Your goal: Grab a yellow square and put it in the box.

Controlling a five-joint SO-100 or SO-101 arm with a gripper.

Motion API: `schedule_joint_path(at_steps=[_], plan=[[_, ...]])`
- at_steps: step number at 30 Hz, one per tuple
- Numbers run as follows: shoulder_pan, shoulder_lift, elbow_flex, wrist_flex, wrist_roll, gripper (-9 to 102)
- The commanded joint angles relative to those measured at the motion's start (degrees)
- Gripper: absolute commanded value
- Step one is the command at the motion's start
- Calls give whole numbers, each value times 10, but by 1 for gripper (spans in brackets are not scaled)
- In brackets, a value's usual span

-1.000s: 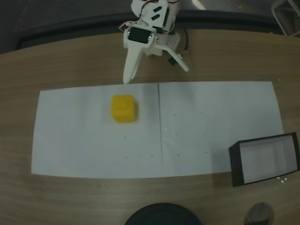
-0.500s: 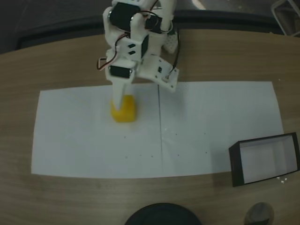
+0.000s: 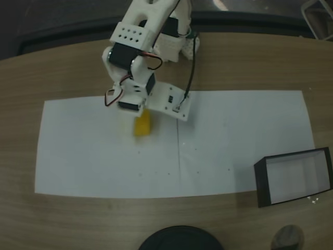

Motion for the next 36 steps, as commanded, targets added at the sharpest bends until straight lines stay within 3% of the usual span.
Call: schedule_joint_path(at_steps=[1, 3, 8, 12, 15, 23, 30, 36], plan=[[4, -8, -31, -13, 4, 37], [1, -19, -31, -25, 3, 34], [-7, -36, -32, -53, 5, 13], [-40, -25, -43, -68, 19, 14], [-109, -8, -113, -33, 45, 15], [-386, 60, -429, 86, 55, 15], [-576, 1, -629, 23, 59, 15], [-609, -158, -722, -47, 76, 15]])
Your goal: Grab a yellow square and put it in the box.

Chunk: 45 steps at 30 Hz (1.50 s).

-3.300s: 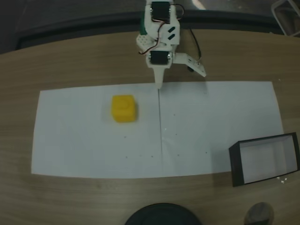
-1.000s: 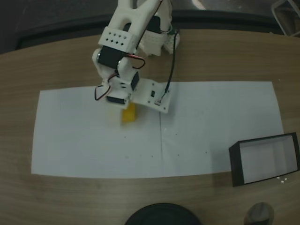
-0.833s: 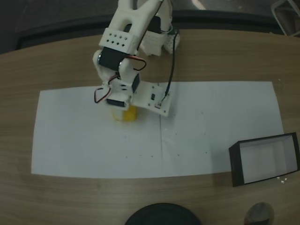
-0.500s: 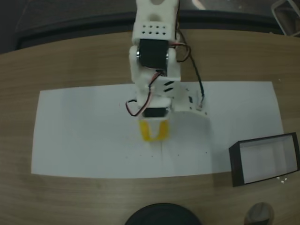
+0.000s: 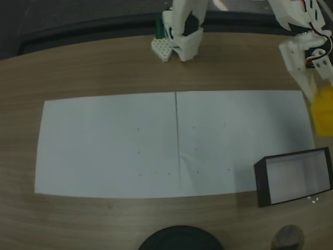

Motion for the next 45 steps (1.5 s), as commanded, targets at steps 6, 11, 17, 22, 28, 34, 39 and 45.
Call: schedule_joint_path(at_steps=[6, 11, 17, 22, 28, 34, 39, 45], plan=[[7, -190, -175, -17, 20, 15], [9, -274, -222, -17, 39, 15], [9, -308, -231, -17, 45, 15], [11, -314, -226, -7, 69, 15], [9, -315, -226, 11, 88, 15], [9, -315, -225, 12, 90, 15], [11, -311, -230, 31, 125, 34], [11, -299, -249, 65, 120, 31]])
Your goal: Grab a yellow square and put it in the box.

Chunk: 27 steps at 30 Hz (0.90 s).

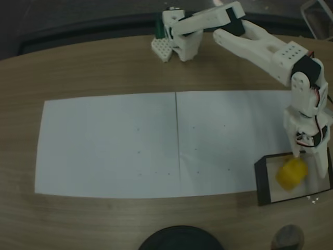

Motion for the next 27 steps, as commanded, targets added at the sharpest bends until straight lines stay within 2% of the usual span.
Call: schedule_joint_path(at_steps=[1, 3, 5, 6, 8, 12, 15, 19, 24, 27], plan=[[6, 38, -62, 22, 2, 29], [9, 62, -100, 69, -11, 19], [14, 101, -156, 127, -30, 3], [18, 125, -185, 159, -49, -1], [33, 171, -237, 236, -66, 2], [108, 317, -227, 243, -27, 0], [169, 457, -134, 243, -14, 0], [233, 688, 78, 239, -18, 0], [255, 961, 354, 222, -54, 0], [255, 1099, 511, 185, -66, 0]])
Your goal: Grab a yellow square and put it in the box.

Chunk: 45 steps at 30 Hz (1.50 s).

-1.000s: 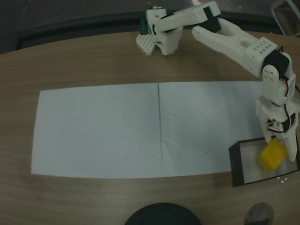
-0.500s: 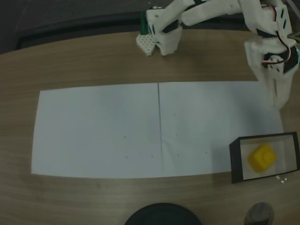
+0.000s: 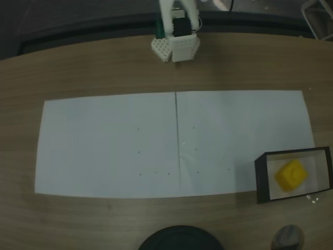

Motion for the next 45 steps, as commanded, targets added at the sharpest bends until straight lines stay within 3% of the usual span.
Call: schedule_joint_path(at_steps=[1, 13, 25, 34, 39, 45], plan=[[3, 156, 127, -47, -4, 0], [4, 434, 559, -238, -4, 0], [83, 505, 947, -379, -4, 0], [70, 504, 1063, -372, 0, 0], [41, 503, 1025, -229, -4, 0], [40, 504, 1025, -232, 0, 0]])
